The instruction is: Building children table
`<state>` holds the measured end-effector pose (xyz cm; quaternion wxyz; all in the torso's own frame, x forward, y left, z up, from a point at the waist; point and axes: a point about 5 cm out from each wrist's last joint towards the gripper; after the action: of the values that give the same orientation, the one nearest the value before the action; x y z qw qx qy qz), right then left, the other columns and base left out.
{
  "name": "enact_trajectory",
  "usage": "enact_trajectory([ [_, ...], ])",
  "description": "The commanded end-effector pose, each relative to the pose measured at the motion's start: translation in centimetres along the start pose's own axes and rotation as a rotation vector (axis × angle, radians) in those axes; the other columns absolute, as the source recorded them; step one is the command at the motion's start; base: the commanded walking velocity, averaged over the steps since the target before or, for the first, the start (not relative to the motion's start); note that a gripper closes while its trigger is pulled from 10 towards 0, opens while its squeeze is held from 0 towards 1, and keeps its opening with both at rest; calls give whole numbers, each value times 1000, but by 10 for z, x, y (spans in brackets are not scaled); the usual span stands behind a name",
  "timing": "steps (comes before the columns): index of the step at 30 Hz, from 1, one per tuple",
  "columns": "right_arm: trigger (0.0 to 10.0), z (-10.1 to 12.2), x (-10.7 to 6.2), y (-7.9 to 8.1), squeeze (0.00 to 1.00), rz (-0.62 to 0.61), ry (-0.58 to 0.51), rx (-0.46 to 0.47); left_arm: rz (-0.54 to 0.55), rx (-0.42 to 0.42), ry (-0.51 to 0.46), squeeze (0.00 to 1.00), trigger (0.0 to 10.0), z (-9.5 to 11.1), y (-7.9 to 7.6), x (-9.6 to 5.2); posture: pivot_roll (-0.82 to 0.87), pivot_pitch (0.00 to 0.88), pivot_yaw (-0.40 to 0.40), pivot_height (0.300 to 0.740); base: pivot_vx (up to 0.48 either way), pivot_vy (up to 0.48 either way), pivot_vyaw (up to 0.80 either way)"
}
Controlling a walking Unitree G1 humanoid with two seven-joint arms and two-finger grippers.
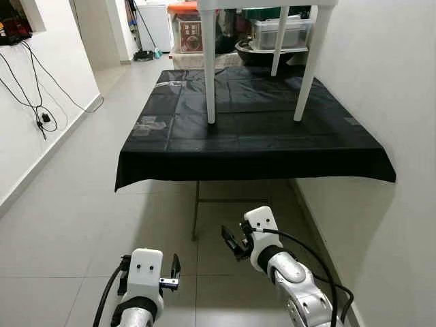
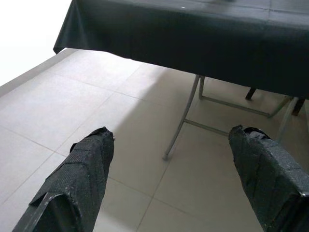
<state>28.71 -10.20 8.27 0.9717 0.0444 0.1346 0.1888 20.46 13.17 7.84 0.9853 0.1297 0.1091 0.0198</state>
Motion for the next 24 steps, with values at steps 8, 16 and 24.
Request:
enact_trajectory([
  [8,10000,2,14,2,0,18,3,46,18,11,-7,0,10000,1,6,15,-47,0,0,734,0,0,0],
  [16,10000,17,16,-1,0,24,-58,77,25,28,-57,0,10000,6,5,18,-62,0,-16,734,0,0,0],
  [24,10000,17,3,-6,0,31,-63,54,21,6,-64,0,10000,9,-2,17,-105,0,-4,734,0,0,0],
])
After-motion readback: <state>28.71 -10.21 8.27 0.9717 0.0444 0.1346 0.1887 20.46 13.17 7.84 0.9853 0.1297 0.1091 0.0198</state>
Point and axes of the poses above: a point about 5 cm out from each wrist's last joint towards the gripper, its own x axis pointing out of the wrist towards the gripper, its own z axis along the axis of the wrist's last joint, y = z × x, and after that the axes turned 11 degrees about x, right-handed
